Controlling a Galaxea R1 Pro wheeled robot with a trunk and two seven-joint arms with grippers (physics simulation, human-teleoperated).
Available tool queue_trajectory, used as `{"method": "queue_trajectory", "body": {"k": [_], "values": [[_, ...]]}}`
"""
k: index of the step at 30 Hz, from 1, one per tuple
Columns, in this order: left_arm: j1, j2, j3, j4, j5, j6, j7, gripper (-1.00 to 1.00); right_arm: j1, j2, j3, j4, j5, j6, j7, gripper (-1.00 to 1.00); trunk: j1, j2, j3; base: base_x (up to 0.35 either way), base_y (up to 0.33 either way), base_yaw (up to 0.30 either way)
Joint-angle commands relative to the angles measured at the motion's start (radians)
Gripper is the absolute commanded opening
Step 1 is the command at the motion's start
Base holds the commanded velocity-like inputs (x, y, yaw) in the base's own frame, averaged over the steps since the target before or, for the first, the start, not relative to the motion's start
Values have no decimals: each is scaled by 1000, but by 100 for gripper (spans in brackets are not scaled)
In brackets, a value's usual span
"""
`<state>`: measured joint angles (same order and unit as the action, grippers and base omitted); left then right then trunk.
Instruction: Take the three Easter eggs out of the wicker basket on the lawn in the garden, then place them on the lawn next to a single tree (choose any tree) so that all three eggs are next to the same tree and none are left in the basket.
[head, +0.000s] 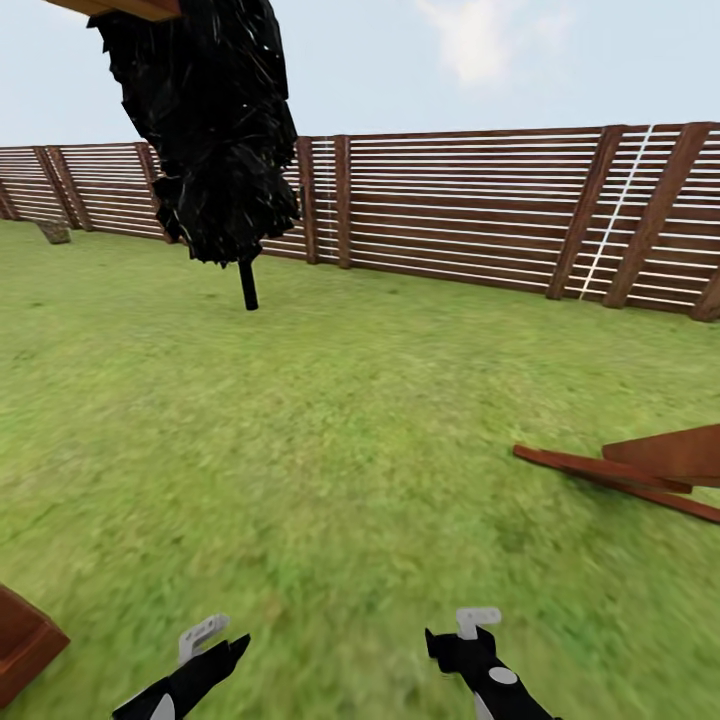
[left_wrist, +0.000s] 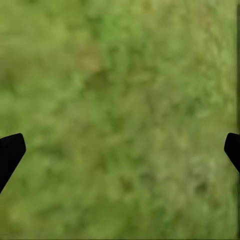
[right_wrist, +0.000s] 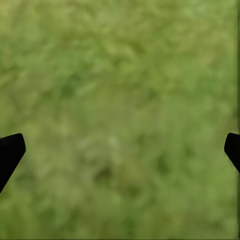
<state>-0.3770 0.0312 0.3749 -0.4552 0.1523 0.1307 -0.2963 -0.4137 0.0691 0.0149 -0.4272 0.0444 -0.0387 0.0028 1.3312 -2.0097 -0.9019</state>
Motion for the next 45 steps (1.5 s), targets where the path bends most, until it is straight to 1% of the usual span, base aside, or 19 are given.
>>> {"method": "queue_trajectory", "body": {"k": [1,8,12,45], "values": [[0,-1,5,-1,10,10,-6,100,-1,0,0,1,5,-3,0,100,0,0,-1,314,-104,0],[0,-1,5,-1,10,10,-6,100,-1,0,0,1,5,-3,0,100,0,0,-1,314,-104,1],[0,0,6,-1,10,10,-6,100,-1,0,1,1,5,-3,0,100,0,0,-1,314,-104,146],[0,1,7,-2,10,10,-6,100,-1,0,0,1,5,-3,0,100,0,0,-1,314,-104,287]]}}
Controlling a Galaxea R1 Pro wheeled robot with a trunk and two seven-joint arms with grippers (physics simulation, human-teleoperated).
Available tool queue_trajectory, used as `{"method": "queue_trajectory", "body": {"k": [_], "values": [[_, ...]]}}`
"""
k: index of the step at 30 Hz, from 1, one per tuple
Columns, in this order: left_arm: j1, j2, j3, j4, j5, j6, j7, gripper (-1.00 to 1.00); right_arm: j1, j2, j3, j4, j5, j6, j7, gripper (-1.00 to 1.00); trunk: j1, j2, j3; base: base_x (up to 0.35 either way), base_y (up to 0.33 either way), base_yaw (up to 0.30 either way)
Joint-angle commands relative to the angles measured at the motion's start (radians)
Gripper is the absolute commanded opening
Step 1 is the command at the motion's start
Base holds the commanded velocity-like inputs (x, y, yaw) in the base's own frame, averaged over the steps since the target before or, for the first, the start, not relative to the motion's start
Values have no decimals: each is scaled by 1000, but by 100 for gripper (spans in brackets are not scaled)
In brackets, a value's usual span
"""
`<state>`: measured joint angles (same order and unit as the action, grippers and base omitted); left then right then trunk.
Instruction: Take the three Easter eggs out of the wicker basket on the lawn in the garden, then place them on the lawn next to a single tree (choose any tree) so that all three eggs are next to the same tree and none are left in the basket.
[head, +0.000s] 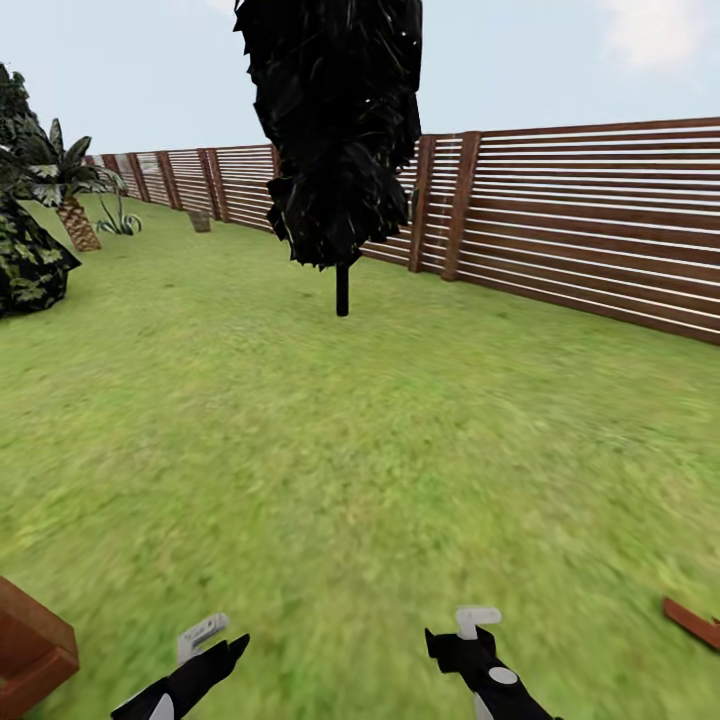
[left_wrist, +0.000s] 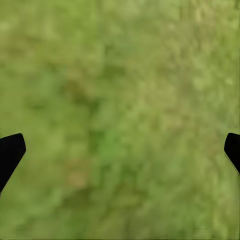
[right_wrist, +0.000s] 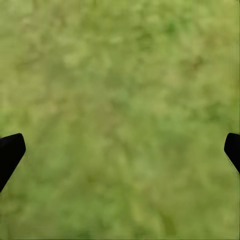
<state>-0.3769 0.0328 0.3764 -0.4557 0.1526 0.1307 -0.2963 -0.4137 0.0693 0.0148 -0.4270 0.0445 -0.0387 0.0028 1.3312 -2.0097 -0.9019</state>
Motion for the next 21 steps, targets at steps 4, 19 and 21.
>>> {"method": "queue_trajectory", "body": {"k": [4,19,21], "values": [[0,-1,6,-1,10,10,-6,100,0,0,1,1,5,-3,0,100,0,0,-1,314,-104,289],[0,-1,6,-1,10,10,-6,100,0,0,1,1,5,-3,0,100,0,0,-1,314,-103,289],[0,-1,6,-1,10,10,-6,100,0,1,1,1,5,-3,0,100,0,0,-1,314,-99,289]]}}
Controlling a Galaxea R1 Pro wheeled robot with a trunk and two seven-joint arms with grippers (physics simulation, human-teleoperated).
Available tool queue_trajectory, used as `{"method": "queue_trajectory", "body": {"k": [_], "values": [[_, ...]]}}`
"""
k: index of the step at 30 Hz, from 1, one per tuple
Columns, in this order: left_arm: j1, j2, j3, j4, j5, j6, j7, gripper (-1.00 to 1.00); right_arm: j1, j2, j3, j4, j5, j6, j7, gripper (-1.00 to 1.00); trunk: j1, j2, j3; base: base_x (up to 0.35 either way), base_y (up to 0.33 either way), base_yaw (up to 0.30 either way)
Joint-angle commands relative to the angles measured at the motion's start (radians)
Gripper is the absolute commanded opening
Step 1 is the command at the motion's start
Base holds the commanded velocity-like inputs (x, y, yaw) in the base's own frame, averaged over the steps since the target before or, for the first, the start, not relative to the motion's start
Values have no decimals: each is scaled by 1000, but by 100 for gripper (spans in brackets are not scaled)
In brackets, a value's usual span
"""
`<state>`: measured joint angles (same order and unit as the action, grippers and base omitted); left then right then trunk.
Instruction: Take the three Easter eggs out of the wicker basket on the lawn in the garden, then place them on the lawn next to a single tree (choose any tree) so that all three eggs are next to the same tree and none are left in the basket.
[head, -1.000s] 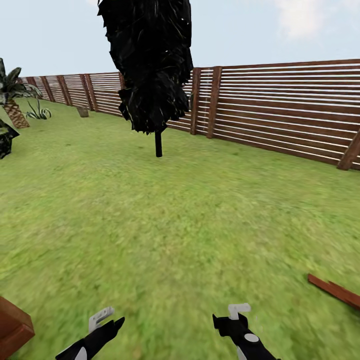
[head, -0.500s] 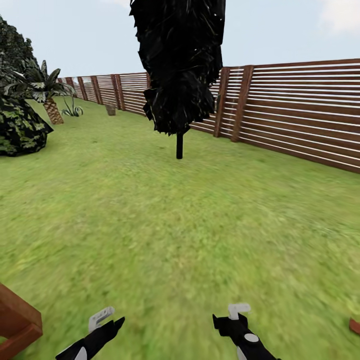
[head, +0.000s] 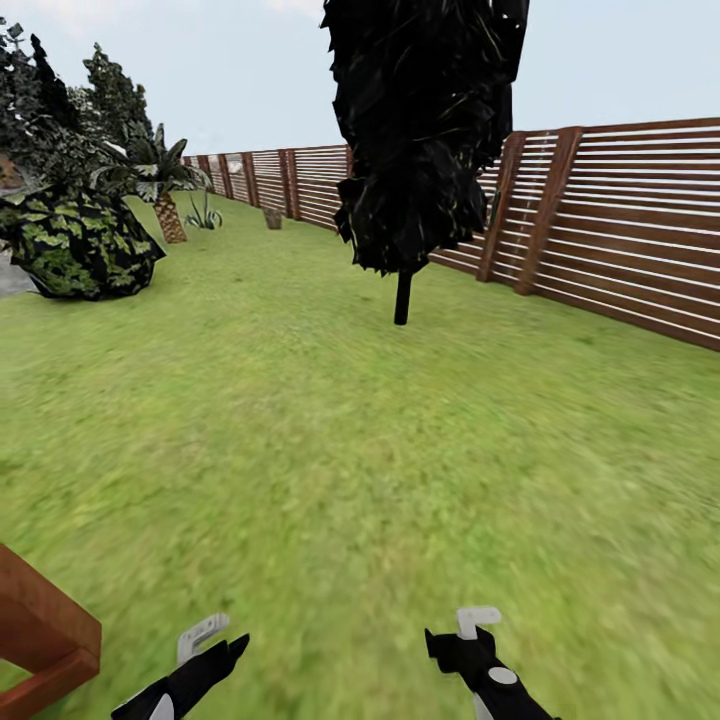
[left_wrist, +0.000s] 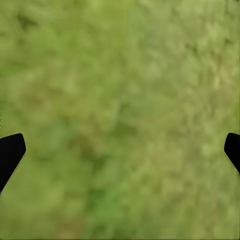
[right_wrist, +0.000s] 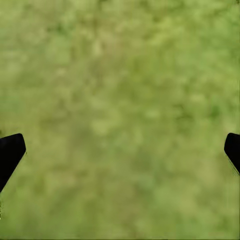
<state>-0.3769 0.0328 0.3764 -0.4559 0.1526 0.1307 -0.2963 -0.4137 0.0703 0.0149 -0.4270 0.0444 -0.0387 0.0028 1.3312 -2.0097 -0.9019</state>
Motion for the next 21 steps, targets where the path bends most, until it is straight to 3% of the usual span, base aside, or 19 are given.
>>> {"method": "queue_trajectory", "body": {"k": [1,13,21], "values": [[0,-1,6,-1,10,10,-6,100,0,0,0,1,5,-3,0,100,0,0,-1,314,-99,289],[0,-1,6,-1,10,10,-6,100,0,0,1,1,5,-3,0,100,0,0,-1,314,-98,280],[0,-1,6,-1,10,10,-6,100,0,3,2,1,5,-2,0,100,0,0,-1,314,-98,43]]}}
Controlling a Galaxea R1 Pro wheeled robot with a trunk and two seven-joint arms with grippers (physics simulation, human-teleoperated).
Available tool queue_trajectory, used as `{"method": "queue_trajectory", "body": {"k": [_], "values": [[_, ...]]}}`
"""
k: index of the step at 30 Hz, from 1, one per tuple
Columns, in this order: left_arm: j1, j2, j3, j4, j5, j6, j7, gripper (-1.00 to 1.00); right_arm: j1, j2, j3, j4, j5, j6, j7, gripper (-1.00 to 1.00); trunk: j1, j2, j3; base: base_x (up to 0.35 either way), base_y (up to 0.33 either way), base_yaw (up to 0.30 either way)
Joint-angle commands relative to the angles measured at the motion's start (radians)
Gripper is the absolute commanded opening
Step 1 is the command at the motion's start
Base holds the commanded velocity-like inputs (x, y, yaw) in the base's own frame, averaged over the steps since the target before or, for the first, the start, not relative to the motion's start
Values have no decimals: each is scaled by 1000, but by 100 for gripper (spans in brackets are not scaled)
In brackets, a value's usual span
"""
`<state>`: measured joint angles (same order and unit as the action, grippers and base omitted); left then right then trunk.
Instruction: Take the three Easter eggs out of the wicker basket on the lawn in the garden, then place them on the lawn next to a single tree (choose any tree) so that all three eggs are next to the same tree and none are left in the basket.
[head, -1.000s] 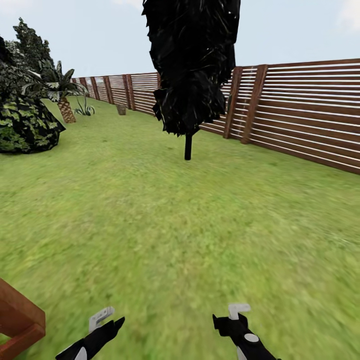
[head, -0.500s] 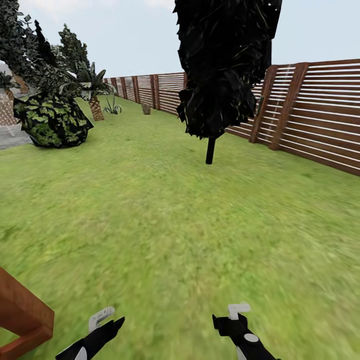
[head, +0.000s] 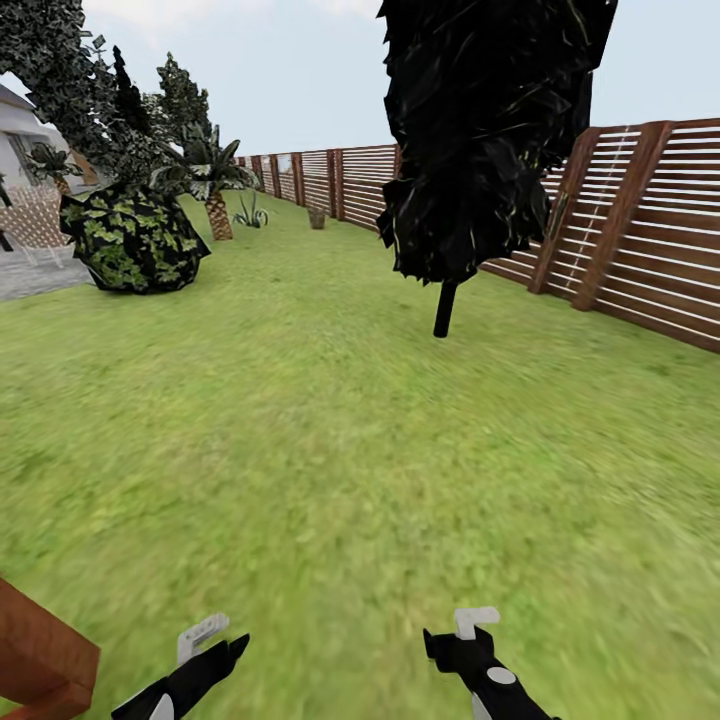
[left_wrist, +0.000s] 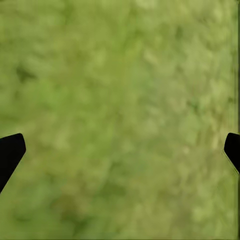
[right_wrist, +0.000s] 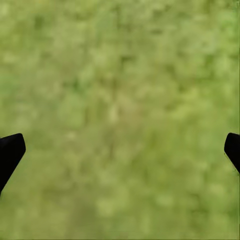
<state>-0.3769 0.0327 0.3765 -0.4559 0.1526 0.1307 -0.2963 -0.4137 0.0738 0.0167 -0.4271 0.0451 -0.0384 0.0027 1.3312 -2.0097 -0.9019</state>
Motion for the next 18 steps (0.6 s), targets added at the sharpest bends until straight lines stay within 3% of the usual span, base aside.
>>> {"method": "queue_trajectory", "body": {"k": [1,13,18], "values": [[0,-1,5,-1,10,10,-6,100,-1,1,0,1,5,-3,1,100,0,0,-1,314,-98,2],[0,-1,5,-1,10,10,-6,100,-1,3,0,1,4,-4,3,100,0,0,-1,314,-98,0],[0,-1,5,-1,10,10,-6,100,-1,3,0,1,4,-4,3,100,0,0,-1,314,-98,180]]}}
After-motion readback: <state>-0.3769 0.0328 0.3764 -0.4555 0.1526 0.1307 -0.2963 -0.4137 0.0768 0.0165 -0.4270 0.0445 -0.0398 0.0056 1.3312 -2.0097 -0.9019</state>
